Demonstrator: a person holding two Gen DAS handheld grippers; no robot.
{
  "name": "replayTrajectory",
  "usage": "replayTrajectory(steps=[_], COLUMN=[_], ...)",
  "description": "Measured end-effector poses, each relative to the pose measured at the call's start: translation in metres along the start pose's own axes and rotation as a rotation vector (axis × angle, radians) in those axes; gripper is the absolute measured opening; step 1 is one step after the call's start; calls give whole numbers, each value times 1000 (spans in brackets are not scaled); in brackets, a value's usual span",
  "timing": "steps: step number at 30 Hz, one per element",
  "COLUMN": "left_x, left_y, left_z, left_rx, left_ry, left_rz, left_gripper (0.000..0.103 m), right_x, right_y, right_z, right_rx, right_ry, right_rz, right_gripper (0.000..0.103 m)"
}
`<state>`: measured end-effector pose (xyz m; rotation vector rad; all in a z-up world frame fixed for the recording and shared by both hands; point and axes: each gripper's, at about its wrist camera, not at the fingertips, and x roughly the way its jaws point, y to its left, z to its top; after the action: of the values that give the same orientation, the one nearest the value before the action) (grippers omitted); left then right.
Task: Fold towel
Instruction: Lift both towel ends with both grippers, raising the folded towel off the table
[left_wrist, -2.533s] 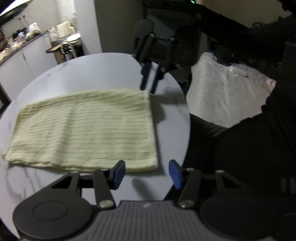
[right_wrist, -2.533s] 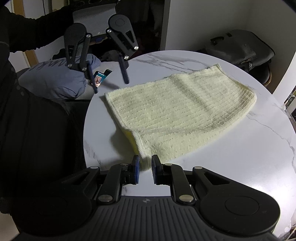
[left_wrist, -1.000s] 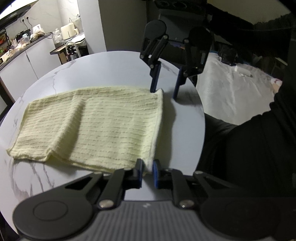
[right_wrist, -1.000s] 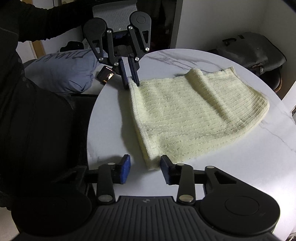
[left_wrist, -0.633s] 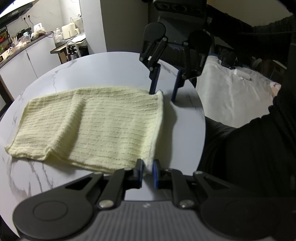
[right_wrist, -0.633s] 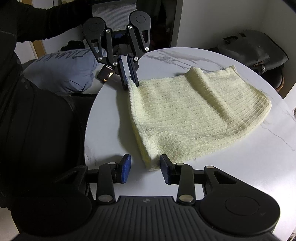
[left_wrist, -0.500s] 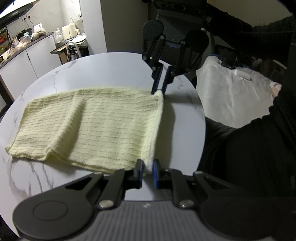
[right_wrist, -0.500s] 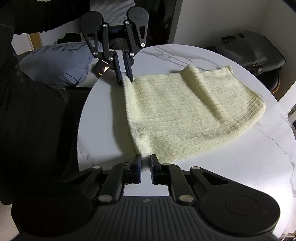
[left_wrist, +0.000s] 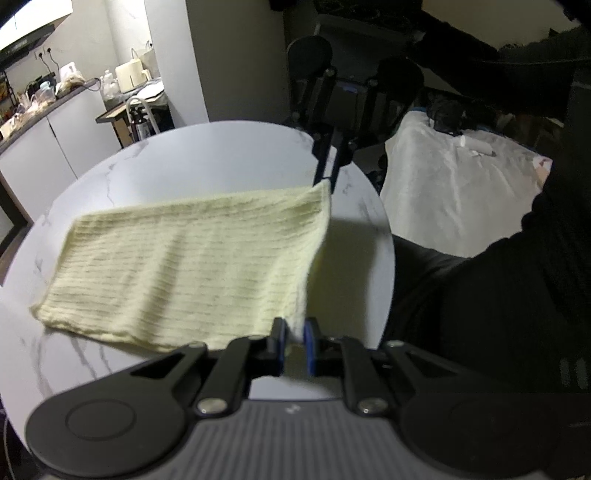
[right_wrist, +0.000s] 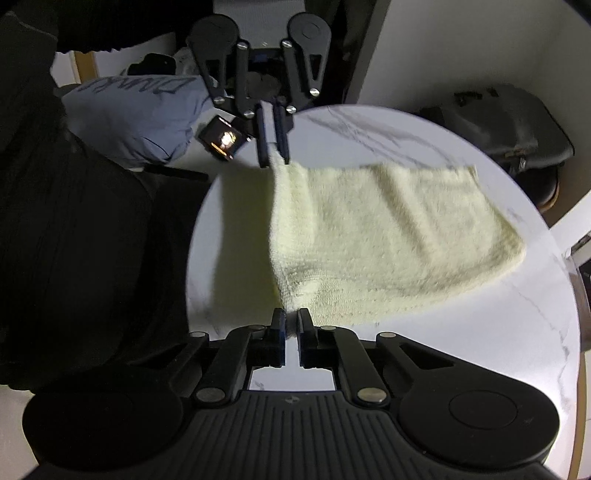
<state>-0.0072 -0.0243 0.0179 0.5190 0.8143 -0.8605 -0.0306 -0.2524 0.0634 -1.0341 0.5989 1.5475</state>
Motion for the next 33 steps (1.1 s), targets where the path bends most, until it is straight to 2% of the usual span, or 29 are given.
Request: replayTrajectory(steps=[14,24,33], left_x=[-45,-68,-79], left_y=[-1,13,31], left_z=[16,34,55], left_rx=[63,130,206], left_ry=[13,28,97], left_rz=[76,89,113], left_gripper=[11,11,11], right_x=[-42,-61,-72], right_y=[-3,-11,-29], right_z=[34,62,87], right_rx=[-84,-122,-164], right_ry=[-29,20,76], right_rz=[-62,-112,-152], right_gripper=[7,7,7])
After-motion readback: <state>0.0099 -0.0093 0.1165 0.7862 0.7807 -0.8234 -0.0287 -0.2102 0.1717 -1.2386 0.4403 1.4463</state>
